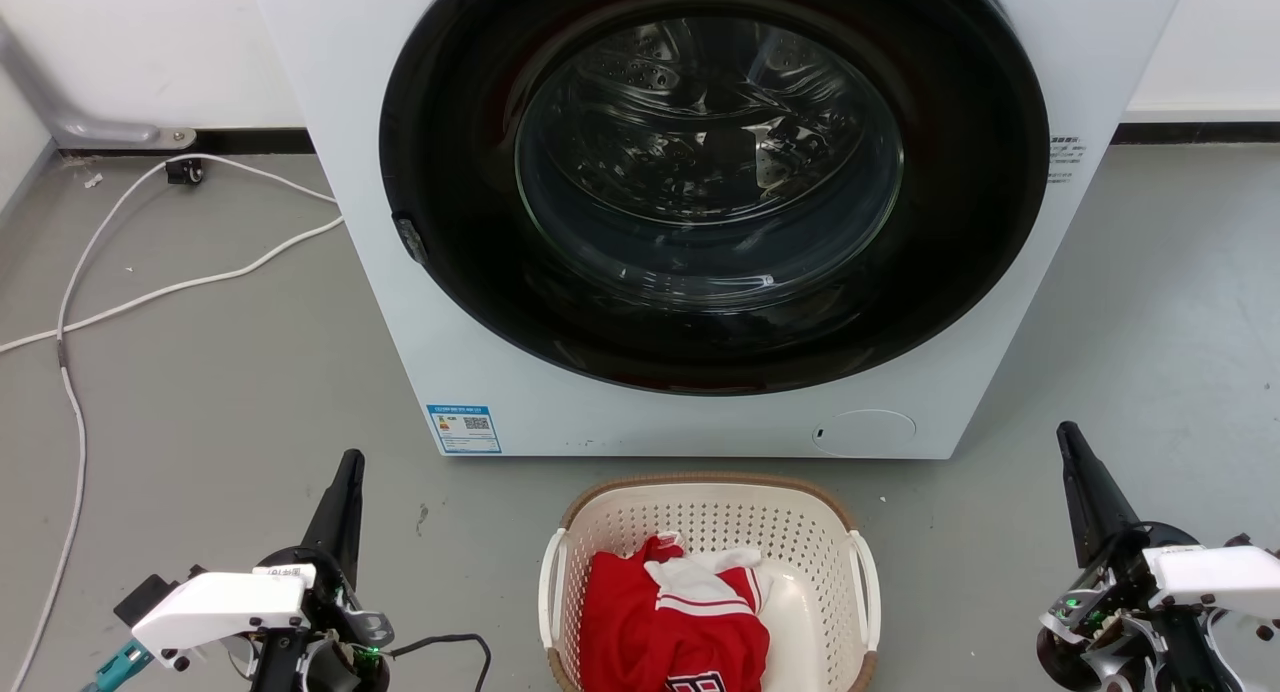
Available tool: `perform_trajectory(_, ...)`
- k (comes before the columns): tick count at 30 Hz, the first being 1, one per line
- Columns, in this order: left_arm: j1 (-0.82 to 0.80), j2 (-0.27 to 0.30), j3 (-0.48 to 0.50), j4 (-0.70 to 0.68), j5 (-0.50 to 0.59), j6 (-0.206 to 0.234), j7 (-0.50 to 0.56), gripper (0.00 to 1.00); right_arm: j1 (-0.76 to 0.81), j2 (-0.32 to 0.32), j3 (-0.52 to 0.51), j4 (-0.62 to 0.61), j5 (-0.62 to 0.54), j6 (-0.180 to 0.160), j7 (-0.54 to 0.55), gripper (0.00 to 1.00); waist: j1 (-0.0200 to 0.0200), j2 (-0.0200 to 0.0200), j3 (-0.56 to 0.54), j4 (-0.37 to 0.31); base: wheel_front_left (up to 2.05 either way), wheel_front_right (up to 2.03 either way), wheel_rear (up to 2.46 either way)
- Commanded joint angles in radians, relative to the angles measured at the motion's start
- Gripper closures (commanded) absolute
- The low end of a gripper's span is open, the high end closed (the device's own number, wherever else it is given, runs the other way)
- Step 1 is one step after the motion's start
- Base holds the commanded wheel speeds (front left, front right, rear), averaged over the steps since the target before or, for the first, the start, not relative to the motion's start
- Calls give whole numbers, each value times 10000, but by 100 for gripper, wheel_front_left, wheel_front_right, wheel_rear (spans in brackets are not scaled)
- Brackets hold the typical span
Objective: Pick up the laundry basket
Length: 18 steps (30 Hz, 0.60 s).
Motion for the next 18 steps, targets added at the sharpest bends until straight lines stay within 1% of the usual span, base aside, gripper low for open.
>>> perform_trajectory(1, -102, -12, 30, 14, 67, -36, 3, 100, -98, 34, -17, 9, -26, 0, 45, 100, 0, 0, 0, 0, 0, 0, 0)
perform_trajectory(18, -104, -22, 49, 14, 82, -36, 25, 100, -100, 46, -33, 9, -42, 0, 50, 100, 0, 0, 0, 0, 0, 0, 0)
